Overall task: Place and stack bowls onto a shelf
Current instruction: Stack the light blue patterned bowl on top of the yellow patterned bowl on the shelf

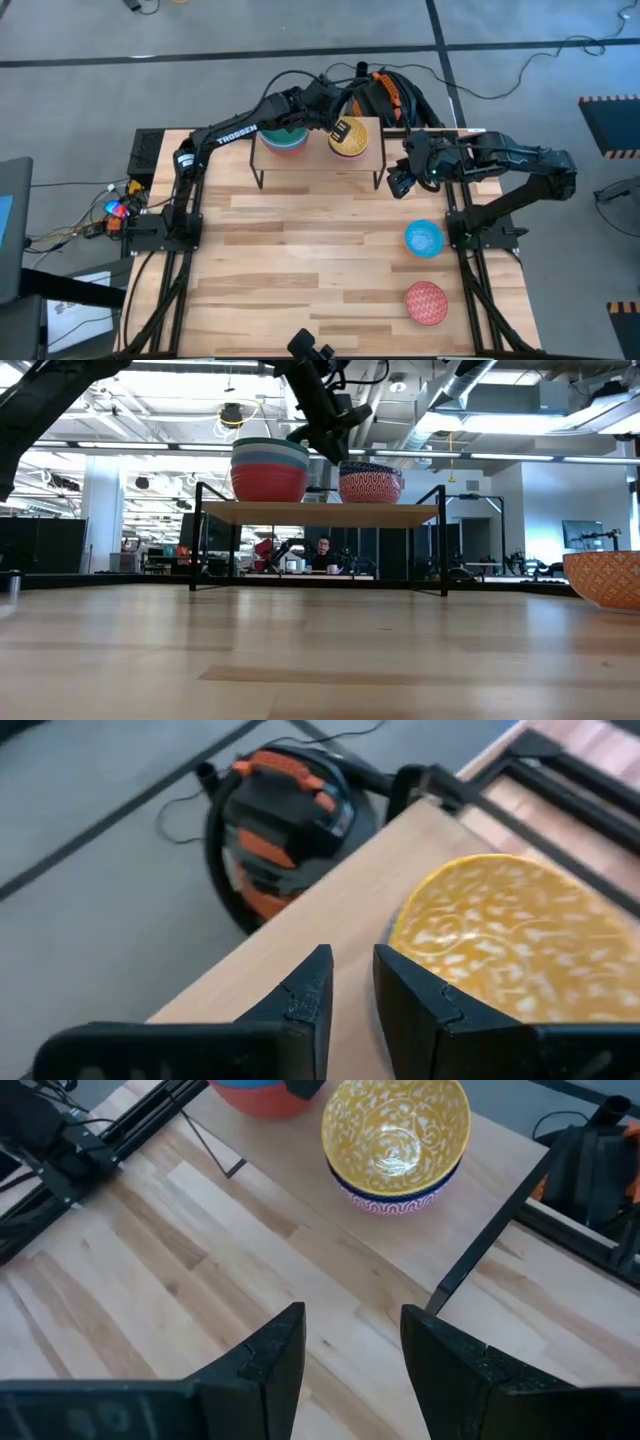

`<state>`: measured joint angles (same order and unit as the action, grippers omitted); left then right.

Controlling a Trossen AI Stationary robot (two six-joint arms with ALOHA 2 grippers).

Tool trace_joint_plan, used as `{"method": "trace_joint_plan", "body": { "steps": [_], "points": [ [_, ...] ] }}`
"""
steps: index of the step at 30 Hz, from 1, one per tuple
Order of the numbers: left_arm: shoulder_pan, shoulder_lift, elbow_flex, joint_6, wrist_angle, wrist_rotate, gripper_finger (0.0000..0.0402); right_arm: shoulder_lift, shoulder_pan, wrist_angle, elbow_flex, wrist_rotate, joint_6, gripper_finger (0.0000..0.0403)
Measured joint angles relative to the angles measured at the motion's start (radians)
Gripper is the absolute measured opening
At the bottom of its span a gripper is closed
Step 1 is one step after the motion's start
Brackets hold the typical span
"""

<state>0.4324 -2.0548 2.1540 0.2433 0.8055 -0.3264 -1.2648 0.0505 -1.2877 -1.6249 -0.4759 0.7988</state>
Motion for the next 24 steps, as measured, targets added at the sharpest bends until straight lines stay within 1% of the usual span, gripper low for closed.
{"method": "trace_joint_plan", "body": {
  "steps": [2,12,24],
  "points": [
    [0.0,-0.003,0.0,0.0,0.008,-0.031,0.0061,0.0,0.0,0.0,0.0,0.001,0.0,0.0191],
    [0.006,-0.008,0.0,0.0,0.079,-0.051,0.0061,0.0,-0.001,0.001,0.0,0.001,0.007,0.0191],
    [-0.002,-0.017,0.0,-0.019,0.093,-0.08,0.0061,0.0,0.002,0.018,0.0,0.001,0.023,0.0191]
  ]
}}
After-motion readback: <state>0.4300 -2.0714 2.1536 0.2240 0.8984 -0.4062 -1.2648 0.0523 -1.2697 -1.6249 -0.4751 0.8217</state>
